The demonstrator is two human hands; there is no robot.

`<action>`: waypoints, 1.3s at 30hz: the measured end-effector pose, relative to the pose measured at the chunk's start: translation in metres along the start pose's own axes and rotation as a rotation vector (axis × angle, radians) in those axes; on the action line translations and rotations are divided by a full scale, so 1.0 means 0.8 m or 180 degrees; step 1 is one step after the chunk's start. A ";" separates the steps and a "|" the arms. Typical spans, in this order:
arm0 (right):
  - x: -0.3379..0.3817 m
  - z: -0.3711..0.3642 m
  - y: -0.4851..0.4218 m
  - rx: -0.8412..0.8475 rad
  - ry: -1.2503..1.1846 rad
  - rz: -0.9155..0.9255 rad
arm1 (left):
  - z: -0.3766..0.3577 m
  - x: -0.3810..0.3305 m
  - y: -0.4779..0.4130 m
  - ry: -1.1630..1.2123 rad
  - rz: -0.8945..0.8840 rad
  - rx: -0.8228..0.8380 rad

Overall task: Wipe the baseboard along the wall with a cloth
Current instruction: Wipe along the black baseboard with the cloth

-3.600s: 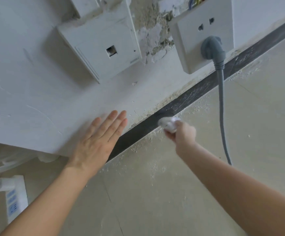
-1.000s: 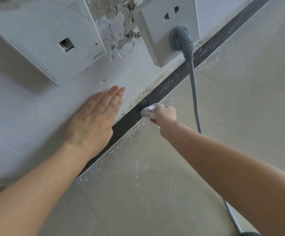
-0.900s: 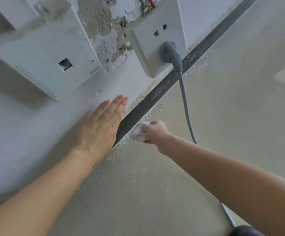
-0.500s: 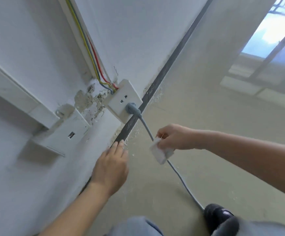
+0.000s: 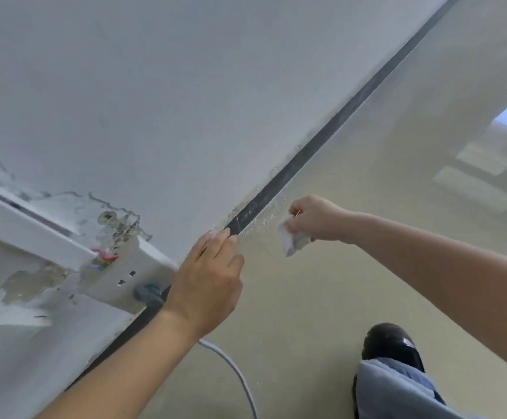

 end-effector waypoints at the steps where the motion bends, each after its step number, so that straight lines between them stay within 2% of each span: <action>1: -0.001 0.013 -0.013 0.0006 -0.0029 0.0011 | 0.006 0.004 -0.011 -0.0042 0.0121 0.0015; 4: -0.002 0.036 -0.042 0.0029 -0.0187 -0.0033 | 0.023 0.022 -0.039 -0.0150 0.0567 0.0078; 8: -0.008 0.009 -0.070 0.0495 -0.0509 -0.0136 | 0.008 0.042 -0.057 -0.0128 0.1082 0.0347; 13: -0.026 -0.047 -0.125 0.0848 -0.0274 -0.0088 | -0.050 0.031 -0.059 -0.0406 0.1252 0.0413; 17: -0.038 -0.111 -0.187 0.0964 0.0028 0.0089 | -0.101 0.048 -0.048 -0.1436 0.1540 0.0408; 21: -0.049 -0.201 -0.219 0.1261 -0.0017 0.0210 | -0.140 0.072 -0.017 -0.1779 0.2139 0.0339; 25: -0.065 -0.268 -0.208 0.1575 -0.0227 -0.0002 | -0.155 0.090 0.016 -0.1847 0.2584 0.0514; 28: -0.065 -0.287 -0.196 0.1682 -0.0461 -0.0088 | -0.162 0.101 0.036 -0.2171 0.2631 0.0717; 33: -0.058 -0.337 -0.202 0.2032 -0.1228 -0.0245 | -0.179 0.112 0.062 -0.2854 0.2368 0.0991; 39: -0.048 -0.418 -0.191 0.2244 -0.2449 -0.0800 | -0.176 0.115 0.064 -0.3117 0.2196 0.0946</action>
Point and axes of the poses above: each hand's wrist, its own y-axis away from the middle knuckle, its own z-axis out of the back of the hand, x = y × z, the point moved 9 cm from there along -y, towards the middle knuckle, and after that the axes turned 8 degrees about x, right-handed, at the moved point
